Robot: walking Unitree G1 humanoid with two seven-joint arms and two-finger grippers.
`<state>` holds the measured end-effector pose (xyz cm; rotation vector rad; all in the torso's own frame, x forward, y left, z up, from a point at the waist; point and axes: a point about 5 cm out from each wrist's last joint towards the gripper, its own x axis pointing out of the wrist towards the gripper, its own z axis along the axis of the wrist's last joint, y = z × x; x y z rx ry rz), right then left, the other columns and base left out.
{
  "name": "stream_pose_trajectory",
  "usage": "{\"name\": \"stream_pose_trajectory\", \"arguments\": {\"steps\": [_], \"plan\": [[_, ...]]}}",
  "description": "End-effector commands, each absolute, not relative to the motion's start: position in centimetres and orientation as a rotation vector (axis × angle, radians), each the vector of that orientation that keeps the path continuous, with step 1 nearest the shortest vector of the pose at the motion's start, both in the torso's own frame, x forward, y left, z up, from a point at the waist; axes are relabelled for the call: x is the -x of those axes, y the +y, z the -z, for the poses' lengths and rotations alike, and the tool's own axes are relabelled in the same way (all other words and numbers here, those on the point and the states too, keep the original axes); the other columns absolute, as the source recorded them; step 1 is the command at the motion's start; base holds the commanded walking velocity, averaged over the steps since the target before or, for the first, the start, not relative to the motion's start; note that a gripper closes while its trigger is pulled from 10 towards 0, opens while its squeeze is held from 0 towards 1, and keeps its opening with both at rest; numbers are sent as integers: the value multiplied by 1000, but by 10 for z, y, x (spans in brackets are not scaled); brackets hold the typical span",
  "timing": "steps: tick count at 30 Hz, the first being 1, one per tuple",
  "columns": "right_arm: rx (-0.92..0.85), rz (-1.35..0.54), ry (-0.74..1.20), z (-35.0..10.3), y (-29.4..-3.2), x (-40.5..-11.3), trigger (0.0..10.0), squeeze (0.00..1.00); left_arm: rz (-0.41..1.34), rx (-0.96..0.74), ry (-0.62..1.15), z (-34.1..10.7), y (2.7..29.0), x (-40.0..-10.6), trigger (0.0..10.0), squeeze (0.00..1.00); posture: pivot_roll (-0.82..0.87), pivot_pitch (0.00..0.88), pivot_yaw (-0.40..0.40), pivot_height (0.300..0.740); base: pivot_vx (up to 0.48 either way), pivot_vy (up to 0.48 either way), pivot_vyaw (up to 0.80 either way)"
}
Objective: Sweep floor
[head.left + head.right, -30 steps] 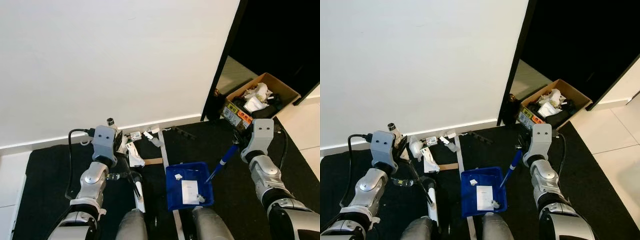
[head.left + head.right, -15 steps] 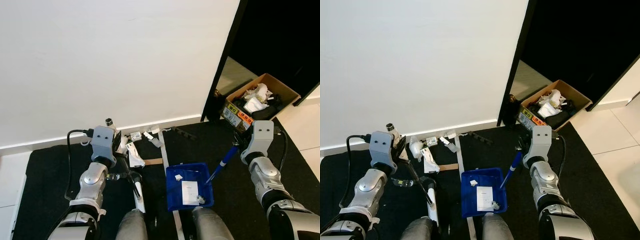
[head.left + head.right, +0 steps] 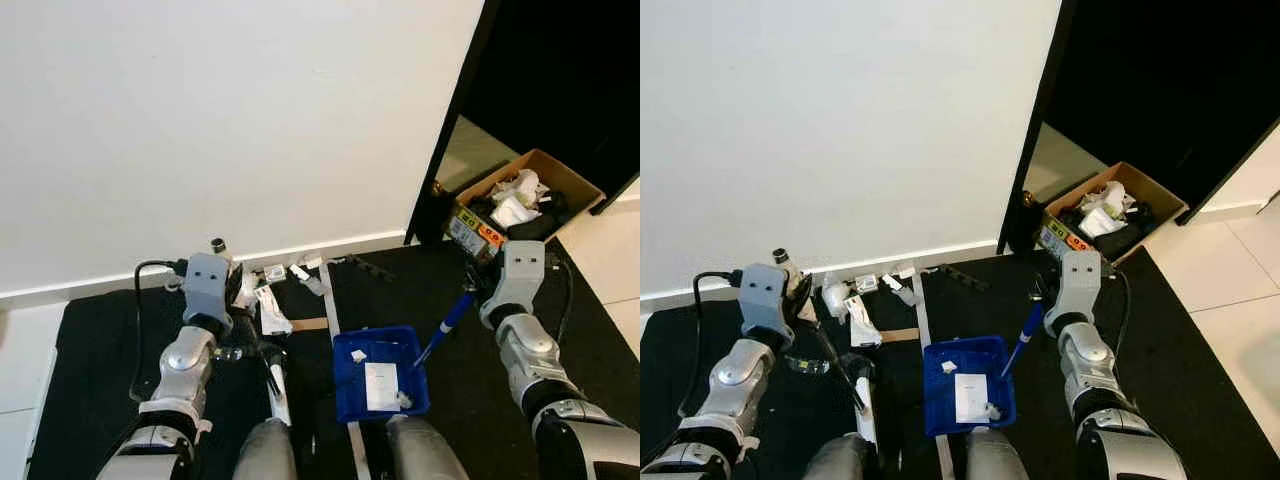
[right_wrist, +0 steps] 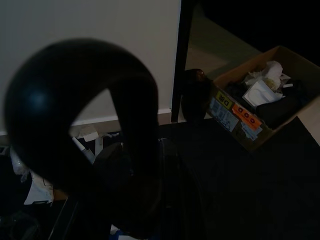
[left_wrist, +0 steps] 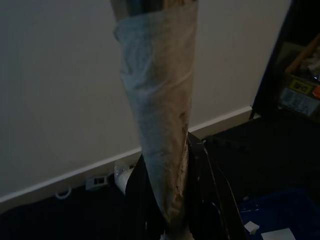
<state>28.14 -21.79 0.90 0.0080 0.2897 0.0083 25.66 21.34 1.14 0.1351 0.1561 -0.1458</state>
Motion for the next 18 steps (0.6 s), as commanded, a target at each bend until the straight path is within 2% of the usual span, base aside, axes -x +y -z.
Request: {"name": "stream_pose_trajectory", "arguments": {"steps": [1, 3, 7, 10, 18], "plan": [[-16, -5, 280, -9, -219, -281, 10000, 0, 144, -154, 213, -2, 217, -248, 10000, 0, 47, 22, -8, 740, 0, 0, 0], [-19, -8, 278, -10, -221, -280, 10000, 0, 161, -168, 209, -2, 214, -246, 10000, 0, 58, 11, -31, 740, 0, 0, 0], [-10, -32, 284, -9, -217, -280, 10000, 0, 134, -157, 219, -2, 220, -246, 10000, 0, 43, 31, -2, 740, 0, 0, 0], [-18, -22, 276, -11, -217, -282, 10000, 0, 176, -178, 218, -3, 216, -249, 10000, 0, 51, 24, -21, 740, 0, 0, 0], [-17, -33, 291, -8, -210, -282, 10000, 0, 101, -141, 210, -5, 223, -252, 10000, 0, 52, 9, -26, 740, 0, 0, 0]]}}
